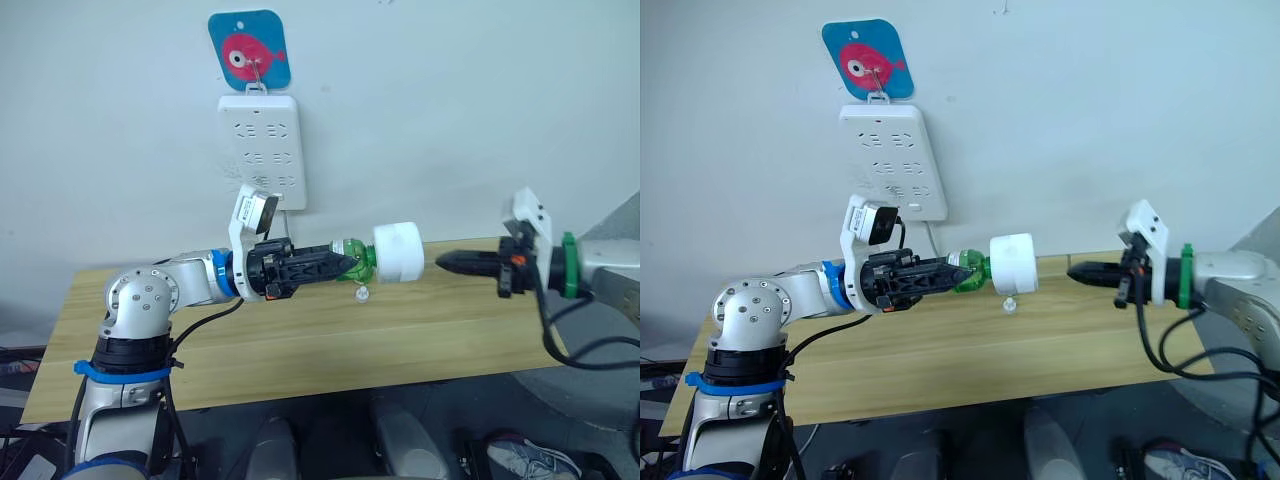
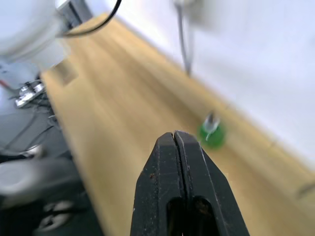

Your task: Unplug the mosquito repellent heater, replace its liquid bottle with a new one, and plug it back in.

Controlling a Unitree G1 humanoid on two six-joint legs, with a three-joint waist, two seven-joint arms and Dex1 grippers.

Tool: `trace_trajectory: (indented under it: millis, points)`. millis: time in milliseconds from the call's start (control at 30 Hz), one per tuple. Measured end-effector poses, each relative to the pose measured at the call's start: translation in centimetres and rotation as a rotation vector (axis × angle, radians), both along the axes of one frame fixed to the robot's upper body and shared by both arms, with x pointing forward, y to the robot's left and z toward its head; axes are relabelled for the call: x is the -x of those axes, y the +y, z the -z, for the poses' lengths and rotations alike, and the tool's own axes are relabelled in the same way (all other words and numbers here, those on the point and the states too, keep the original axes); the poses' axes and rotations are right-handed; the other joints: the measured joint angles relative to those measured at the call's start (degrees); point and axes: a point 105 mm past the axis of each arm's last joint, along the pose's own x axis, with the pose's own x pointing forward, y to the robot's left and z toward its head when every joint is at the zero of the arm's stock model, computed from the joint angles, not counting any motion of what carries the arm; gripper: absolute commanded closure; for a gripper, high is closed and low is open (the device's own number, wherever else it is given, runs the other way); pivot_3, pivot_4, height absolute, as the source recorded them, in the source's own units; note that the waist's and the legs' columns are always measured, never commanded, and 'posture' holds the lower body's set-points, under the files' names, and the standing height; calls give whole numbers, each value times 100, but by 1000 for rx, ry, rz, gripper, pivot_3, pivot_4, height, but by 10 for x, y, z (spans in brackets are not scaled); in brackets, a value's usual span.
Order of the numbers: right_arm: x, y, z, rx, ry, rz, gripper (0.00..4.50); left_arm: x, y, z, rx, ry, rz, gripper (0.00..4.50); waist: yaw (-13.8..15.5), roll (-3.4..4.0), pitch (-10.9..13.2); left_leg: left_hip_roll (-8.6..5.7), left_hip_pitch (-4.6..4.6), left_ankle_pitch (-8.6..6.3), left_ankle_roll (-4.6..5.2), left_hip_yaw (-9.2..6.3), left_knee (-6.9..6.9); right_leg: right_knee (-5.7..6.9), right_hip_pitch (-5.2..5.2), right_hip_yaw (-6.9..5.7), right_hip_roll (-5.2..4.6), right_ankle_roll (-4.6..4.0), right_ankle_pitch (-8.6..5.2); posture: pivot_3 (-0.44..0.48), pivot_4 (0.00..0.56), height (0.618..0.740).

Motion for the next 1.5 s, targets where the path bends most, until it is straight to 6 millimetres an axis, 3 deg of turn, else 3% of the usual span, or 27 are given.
trace_trajectory:
  millis: [200, 333, 500, 767, 1067, 1500]
  points:
    - [3, 34, -11, -62, -5, -132, 4500, 2, -1, 1, -7, 10, 14, 2227, 9, 1, 0, -2, -5, 7, -12, -6, -1, -2, 0, -6, -5, -1, 1, -204, 186, 725]
    - [27, 52, -13, -89, 62, -235, 4500, 2, -2, 1, -2, 10, 15, 2227, 26, 1, 0, -3, -8, 7, -12, -13, 0, -1, 0, -11, -7, -1, 1, -205, 187, 725]
    - [51, 60, -17, -111, 128, -304, 4500, -2, -2, -2, 22, -3, -13, 2227, 18, 1, 0, -4, -3, 0, 0, -11, 3, 4, 2, -9, -8, -2, 1, -209, 189, 725]
    - [68, 65, -23, -125, 168, -340, 4500, -11, -2, 3, 2, -10, -68, 2227, 13, 1, 0, -4, -3, 0, 0, -9, 2, 4, 2, -8, -6, -1, 1, -216, 188, 725]
    - [74, 67, -49, -197, 175, -372, 4500, -16, -4, 14, -45, -24, -94, 2227, 7, 1, 0, -4, -3, 0, 1, -8, 2, 4, 2, -7, -6, -2, 1, -216, 188, 725]
    - [48, 71, -65, -287, 171, -287, 4500, 0, -5, 19, -79, -62, -1, 2227, -2, 1, 0, -3, -4, 0, 1, -8, 1, 4, 1, -8, -5, -2, 1, -206, 186, 725]
